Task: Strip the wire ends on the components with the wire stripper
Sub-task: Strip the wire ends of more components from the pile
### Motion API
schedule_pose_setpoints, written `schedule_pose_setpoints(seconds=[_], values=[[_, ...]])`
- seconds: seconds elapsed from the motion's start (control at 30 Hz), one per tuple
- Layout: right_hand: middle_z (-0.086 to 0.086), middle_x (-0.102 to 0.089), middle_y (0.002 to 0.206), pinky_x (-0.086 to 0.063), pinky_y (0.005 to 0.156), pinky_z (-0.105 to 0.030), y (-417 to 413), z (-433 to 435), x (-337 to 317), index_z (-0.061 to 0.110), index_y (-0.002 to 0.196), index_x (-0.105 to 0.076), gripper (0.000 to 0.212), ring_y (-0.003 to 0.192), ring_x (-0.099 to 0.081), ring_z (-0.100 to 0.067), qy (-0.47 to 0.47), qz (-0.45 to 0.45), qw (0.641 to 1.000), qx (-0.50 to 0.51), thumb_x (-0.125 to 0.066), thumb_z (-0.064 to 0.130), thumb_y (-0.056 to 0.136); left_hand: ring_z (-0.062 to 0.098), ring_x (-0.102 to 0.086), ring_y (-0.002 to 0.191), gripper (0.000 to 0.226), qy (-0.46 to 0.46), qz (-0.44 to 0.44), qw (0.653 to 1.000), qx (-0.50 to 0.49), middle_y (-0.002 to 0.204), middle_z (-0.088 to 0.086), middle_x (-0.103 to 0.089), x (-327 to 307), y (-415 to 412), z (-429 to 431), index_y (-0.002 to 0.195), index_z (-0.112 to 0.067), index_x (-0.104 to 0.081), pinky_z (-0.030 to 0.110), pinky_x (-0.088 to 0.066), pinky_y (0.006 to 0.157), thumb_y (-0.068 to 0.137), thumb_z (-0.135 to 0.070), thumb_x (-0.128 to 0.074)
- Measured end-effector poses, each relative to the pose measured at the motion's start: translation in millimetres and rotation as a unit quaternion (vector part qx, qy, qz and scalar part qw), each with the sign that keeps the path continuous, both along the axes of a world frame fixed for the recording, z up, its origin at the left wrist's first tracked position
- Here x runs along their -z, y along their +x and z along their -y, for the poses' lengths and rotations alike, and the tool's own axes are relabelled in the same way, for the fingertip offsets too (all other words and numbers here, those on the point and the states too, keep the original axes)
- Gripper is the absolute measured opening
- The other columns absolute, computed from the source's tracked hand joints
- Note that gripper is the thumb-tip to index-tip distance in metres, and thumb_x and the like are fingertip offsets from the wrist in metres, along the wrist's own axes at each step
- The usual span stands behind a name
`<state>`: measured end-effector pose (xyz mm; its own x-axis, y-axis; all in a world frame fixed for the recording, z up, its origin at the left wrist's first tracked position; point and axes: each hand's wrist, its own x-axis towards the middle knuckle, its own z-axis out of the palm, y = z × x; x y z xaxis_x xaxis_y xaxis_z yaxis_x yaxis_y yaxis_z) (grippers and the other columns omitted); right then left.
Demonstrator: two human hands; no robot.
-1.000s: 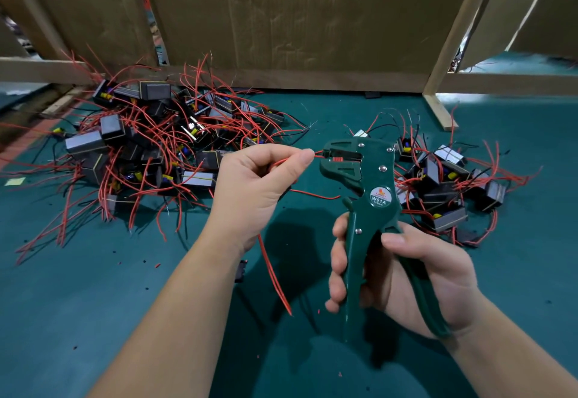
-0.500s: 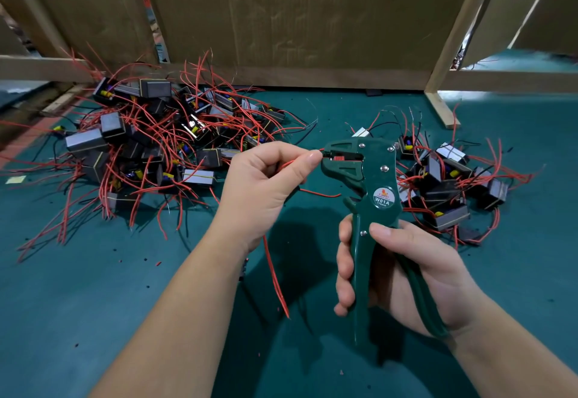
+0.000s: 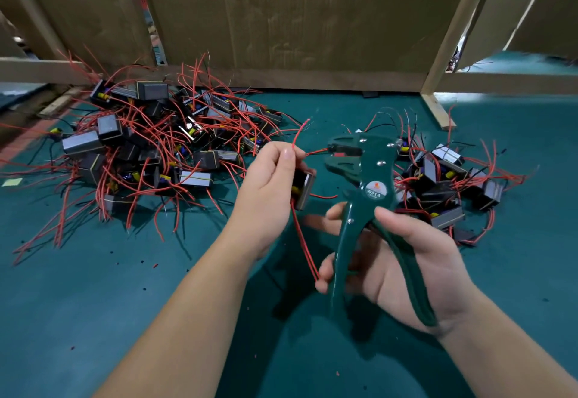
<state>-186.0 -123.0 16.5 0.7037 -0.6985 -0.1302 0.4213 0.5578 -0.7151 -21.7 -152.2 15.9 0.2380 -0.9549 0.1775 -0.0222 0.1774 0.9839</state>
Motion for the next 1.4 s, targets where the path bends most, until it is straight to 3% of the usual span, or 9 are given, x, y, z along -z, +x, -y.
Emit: schedule_pose_setpoints(seconds=[0.17, 0.3, 0.43, 0.53, 0.63, 0.83, 1.0, 1.17, 1.4], values=[[-0.023, -0.055, 0.119, -0.049, 0.074, -0.054, -1.5, -3.5, 3.9, -0.004, 0.123, -0.056, 0.06, 0.076, -0.062, -0.038, -0.06, 0.032, 0.995, -0.069, -0.077, 0.021, 0.072, 0.003, -0.054, 0.069, 0.017, -0.094, 0.097, 0.991, 0.004, 0.077, -0.015, -0.06, -0.5, 3.7, -2.2, 0.092, -0.023, -0.057, 0.023, -0.043, 0.064, 0.101, -0.017, -0.044], [-0.02, -0.063, 0.11, -0.052, 0.071, -0.055, 1.4, -2.0, 3.8, -0.002, 0.12, -0.059, 0.053, 0.074, -0.064, -0.037, -0.099, 0.005, 0.991, 0.091, -0.072, 0.003, 0.069, 0.004, -0.058, 0.099, 0.031, -0.181, 0.287, 0.937, -0.081, 0.109, -0.008, -0.064, -3.8, 26.3, -0.1, 0.128, -0.021, -0.049, 0.024, -0.044, 0.087, 0.098, -0.017, -0.043], [-0.008, -0.067, 0.094, -0.056, 0.069, -0.051, -5.3, 7.2, -1.0, 0.003, 0.115, -0.054, 0.042, 0.075, -0.064, -0.036, -0.132, -0.036, 0.951, 0.279, -0.059, 0.006, 0.073, 0.035, -0.037, 0.125, 0.037, 0.027, 0.44, 0.852, -0.281, 0.132, 0.015, -0.047, 2.9, 47.0, 3.8, 0.127, -0.018, -0.055, 0.042, -0.028, 0.102, 0.09, -0.015, -0.052], [-0.006, -0.068, 0.085, -0.056, 0.067, -0.05, -8.8, 9.0, -4.1, 0.005, 0.108, -0.053, 0.035, 0.075, -0.065, -0.037, -0.103, -0.044, 0.953, 0.283, -0.056, 0.008, 0.074, 0.038, -0.019, 0.137, 0.038, 0.231, 0.487, 0.805, -0.249, 0.147, 0.022, -0.028, 10.7, 52.5, 3.0, 0.129, -0.022, -0.053, 0.047, -0.017, 0.111, 0.09, -0.023, -0.053], [-0.014, -0.066, 0.108, -0.056, 0.065, -0.05, -5.7, 7.3, -3.3, 0.002, 0.117, -0.055, 0.044, 0.07, -0.066, -0.036, -0.078, -0.043, 0.96, 0.266, -0.053, 0.007, 0.073, 0.038, -0.028, 0.128, 0.036, 0.262, 0.541, 0.765, -0.23, 0.137, 0.016, -0.044, 16.5, 59.5, 3.7, 0.123, -0.022, -0.059, 0.045, -0.023, 0.105, 0.09, -0.015, -0.05], [-0.016, -0.059, 0.129, -0.055, 0.063, -0.049, -3.2, 4.7, -0.9, 0.001, 0.129, -0.05, 0.056, 0.069, -0.065, -0.038, -0.068, -0.043, 0.971, 0.223, -0.052, 0.007, 0.073, 0.035, -0.051, 0.104, 0.03, 0.12, 0.454, 0.845, -0.254, 0.113, 0.01, -0.062, 16.5, 74.7, 10.7, 0.119, -0.019, -0.062, 0.037, -0.039, 0.091, 0.089, -0.014, -0.062], [-0.02, -0.056, 0.131, -0.056, 0.067, -0.051, -4.0, 5.6, -1.6, 0.0, 0.131, -0.048, 0.06, 0.071, -0.065, -0.038, -0.051, -0.024, 0.978, 0.203, -0.05, 0.009, 0.072, -0.017, -0.051, 0.088, 0.044, -0.161, 0.314, 0.89, -0.29, 0.112, 0.002, -0.044, -0.4, 58.3, 5.6, 0.116, -0.01, -0.06, 0.002, -0.037, 0.078, 0.075, -0.003, -0.075], [-0.022, -0.052, 0.135, -0.056, 0.072, -0.052, -5.3, 5.2, -2.8, 0.0, 0.128, -0.052, 0.074, 0.073, -0.066, -0.037, -0.037, 0.001, 0.987, 0.156, -0.072, 0.014, 0.058, 0.026, -0.056, 0.108, 0.054, -0.326, 0.304, 0.877, -0.182, 0.122, -0.01, -0.041, -1.8, 35.2, 4.0, 0.122, -0.01, -0.054, 0.046, -0.051, 0.087, 0.073, -0.002, -0.075], [-0.021, -0.062, 0.116, -0.055, 0.076, -0.051, -7.6, 5.0, -3.5, 0.005, 0.125, -0.06, 0.076, 0.078, -0.068, -0.036, -0.029, 0.064, 0.995, 0.075, -0.084, 0.023, 0.055, 0.023, -0.059, 0.109, 0.083, -0.22, 0.13, 0.965, 0.048, 0.133, 0.004, -0.041, 0.7, 1.2, -6.8, 0.133, -0.028, -0.03, 0.031, -0.049, 0.09, 0.066, 0.004, -0.069]])
